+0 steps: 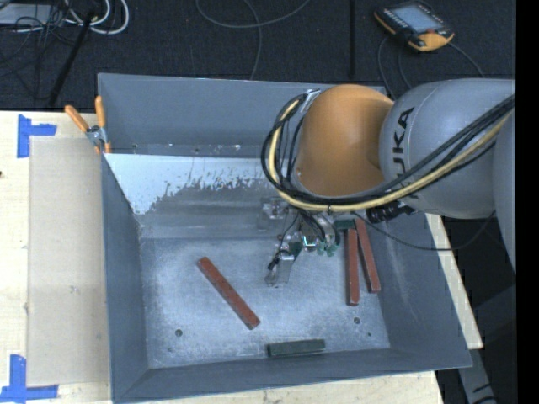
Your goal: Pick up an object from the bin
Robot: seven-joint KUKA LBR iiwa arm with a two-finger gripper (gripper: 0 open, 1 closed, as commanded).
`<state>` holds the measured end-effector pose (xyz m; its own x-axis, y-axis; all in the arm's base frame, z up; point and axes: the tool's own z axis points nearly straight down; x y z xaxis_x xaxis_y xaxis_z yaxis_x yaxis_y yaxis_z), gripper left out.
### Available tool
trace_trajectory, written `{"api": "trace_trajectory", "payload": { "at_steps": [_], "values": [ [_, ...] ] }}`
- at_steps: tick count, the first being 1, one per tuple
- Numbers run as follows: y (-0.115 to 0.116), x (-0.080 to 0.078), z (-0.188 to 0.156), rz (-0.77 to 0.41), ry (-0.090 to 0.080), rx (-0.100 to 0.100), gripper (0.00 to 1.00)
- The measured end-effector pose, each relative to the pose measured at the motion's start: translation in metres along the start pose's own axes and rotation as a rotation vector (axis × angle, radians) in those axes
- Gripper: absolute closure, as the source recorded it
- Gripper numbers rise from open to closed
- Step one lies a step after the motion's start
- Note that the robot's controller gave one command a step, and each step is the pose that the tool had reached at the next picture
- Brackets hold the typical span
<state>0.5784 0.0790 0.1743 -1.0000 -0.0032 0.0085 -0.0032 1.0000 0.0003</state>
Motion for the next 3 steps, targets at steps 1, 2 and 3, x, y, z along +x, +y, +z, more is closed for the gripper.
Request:
{"api": "trace_trajectory", "payload": {
  "at_steps": [1,2,3],
  "values": [
    [0.0,-0.002,-0.005,0.002,-0.007,-0.001,0.0],
    [0.018,-0.009,0.029,0.002,-0.018,0.0,0.0],
    [0.049,0.001,0.051,0.126,0.005,0.002,0.0]
  ]
}}
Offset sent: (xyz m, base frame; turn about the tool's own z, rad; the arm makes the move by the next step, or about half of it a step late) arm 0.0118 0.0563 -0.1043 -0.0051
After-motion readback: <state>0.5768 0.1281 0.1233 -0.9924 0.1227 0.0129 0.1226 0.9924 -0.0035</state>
